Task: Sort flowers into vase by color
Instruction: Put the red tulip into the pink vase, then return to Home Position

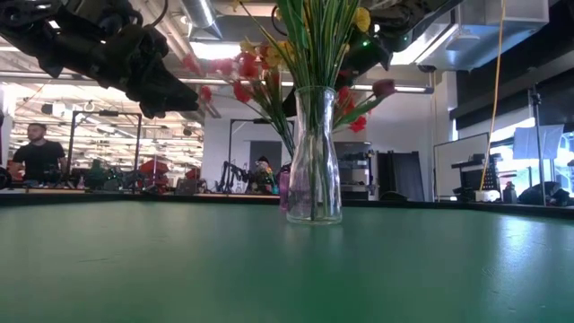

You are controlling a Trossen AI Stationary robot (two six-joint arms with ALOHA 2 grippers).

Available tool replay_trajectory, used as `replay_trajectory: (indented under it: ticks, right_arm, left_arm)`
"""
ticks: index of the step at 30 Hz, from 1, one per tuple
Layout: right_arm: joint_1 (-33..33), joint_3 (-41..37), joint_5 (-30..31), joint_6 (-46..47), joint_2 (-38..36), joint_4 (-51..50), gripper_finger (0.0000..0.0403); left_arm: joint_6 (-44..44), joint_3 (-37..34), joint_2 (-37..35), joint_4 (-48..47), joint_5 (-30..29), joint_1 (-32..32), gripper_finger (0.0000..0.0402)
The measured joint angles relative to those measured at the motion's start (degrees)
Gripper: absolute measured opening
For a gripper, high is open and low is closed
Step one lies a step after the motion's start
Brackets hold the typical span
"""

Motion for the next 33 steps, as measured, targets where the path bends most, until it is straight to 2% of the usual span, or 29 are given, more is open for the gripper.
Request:
replay_trajectory:
  ticks: [10, 15, 25, 33]
  right_arm:
    - [1.2, 0.0, 1.1, -2.7, -5.8, -4.9, 0.0173]
    - [1.2, 0.0, 1.4, -2.7, -8.8, -7.1, 0.0222]
    - [1.2, 0.1, 1.3, -2.1, -15.3, -7.3, 0.0236]
    - [1.1, 0.1, 0.1, -1.1, -13.0, -4.0, 0.0237]
  left_arm:
    - [0.0, 0.0, 0.0, -0.4, 0.0, 0.0, 0.0156]
    - [0.0, 0.0, 0.0, -0.4, 0.0, 0.0, 0.0156]
    - [0.1, 0.0, 0.0, -0.4, 0.0, 0.0, 0.0156]
    - [-0.2, 0.0, 0.0, 0.2, -0.1, 0.0, 0.0156]
